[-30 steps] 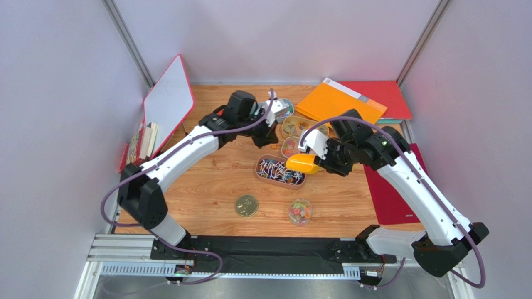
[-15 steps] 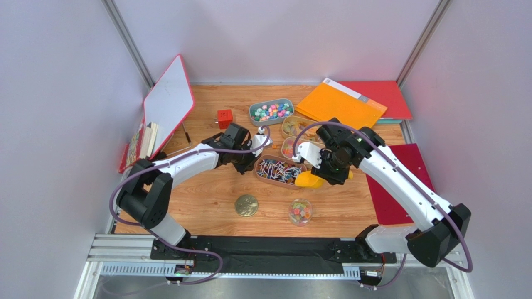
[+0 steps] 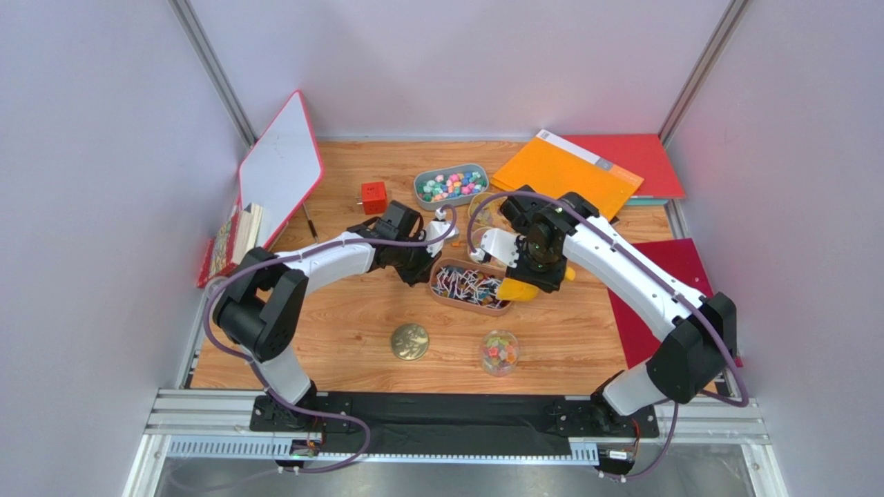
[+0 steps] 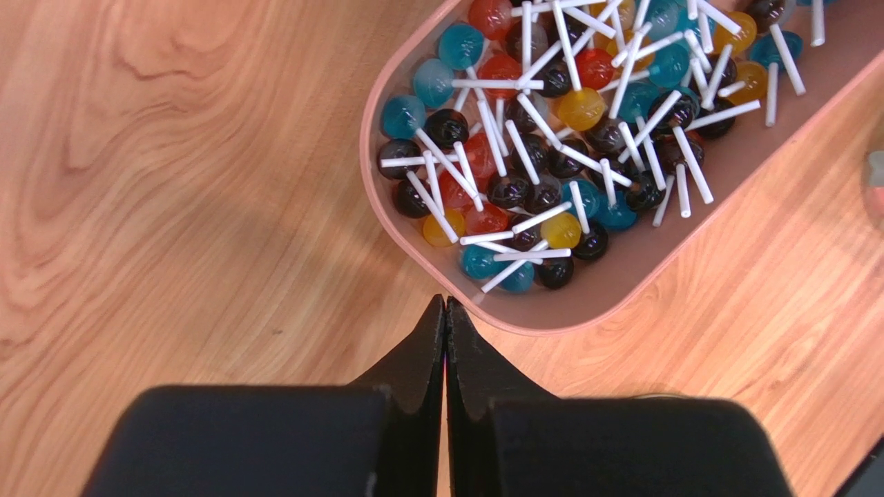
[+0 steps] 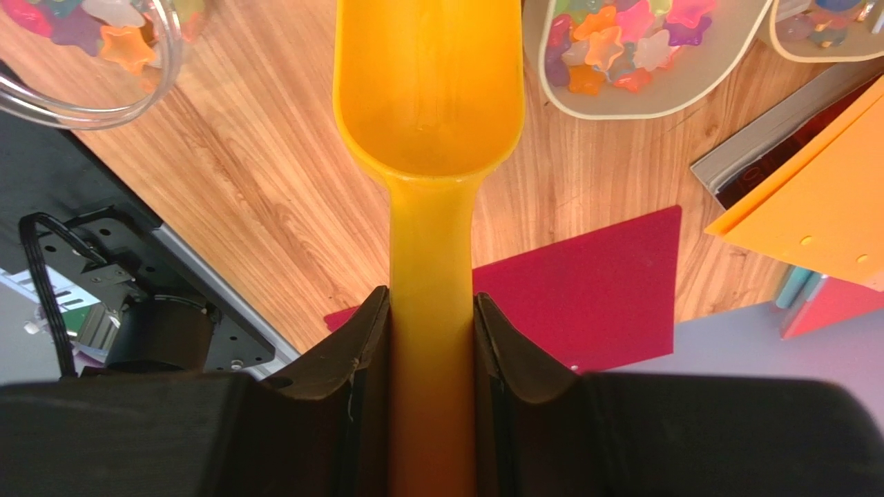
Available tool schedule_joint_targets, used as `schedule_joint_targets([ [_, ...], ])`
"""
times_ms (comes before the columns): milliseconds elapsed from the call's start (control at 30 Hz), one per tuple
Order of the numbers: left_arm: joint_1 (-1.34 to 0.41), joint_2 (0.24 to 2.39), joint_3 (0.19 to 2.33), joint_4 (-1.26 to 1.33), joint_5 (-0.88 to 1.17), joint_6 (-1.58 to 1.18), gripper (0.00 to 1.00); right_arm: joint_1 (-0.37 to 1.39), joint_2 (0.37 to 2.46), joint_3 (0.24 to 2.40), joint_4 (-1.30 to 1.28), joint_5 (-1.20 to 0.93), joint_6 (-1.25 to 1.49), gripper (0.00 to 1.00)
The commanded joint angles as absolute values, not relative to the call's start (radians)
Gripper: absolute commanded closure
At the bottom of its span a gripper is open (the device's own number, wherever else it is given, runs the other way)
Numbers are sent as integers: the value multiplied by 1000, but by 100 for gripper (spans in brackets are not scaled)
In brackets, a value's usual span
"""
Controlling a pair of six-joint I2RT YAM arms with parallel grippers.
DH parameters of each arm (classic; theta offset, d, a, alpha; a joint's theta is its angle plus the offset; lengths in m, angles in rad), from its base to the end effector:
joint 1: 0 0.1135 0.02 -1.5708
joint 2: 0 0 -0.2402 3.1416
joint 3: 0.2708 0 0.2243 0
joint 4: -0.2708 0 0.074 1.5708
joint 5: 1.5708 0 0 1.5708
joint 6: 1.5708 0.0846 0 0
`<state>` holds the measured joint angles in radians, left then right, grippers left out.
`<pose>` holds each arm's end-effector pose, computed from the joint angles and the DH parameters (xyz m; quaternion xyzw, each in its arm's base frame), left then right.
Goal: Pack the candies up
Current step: Scoop the fake candies from the storage box.
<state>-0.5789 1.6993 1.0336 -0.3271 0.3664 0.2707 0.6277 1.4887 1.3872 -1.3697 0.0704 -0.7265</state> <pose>0.2692 -0.2122 0.1373 0.4357 0.8373 -0.2156 0.2501 0.1954 0.1345 0.2331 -0.6240 0.7790 -0.0376 0.0480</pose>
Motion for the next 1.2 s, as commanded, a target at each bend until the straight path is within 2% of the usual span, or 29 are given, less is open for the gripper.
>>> schedule_joint_targets([
  [0,-578,1703,1062,-319,465,236,100,638,1546,1457,-1408,127,-744,100],
  [467,-578,1675,1045,-281,499,192,100,707,1687,1519,-1562,213,-816,100],
  [933,-578,1658,1023,-298,502,181,100,724,1640,1316,-1532,176,-793,100],
  [1167,-578,1666,1042,-305,505,172,100,723,1680,1373,-1508,206,-773,100],
])
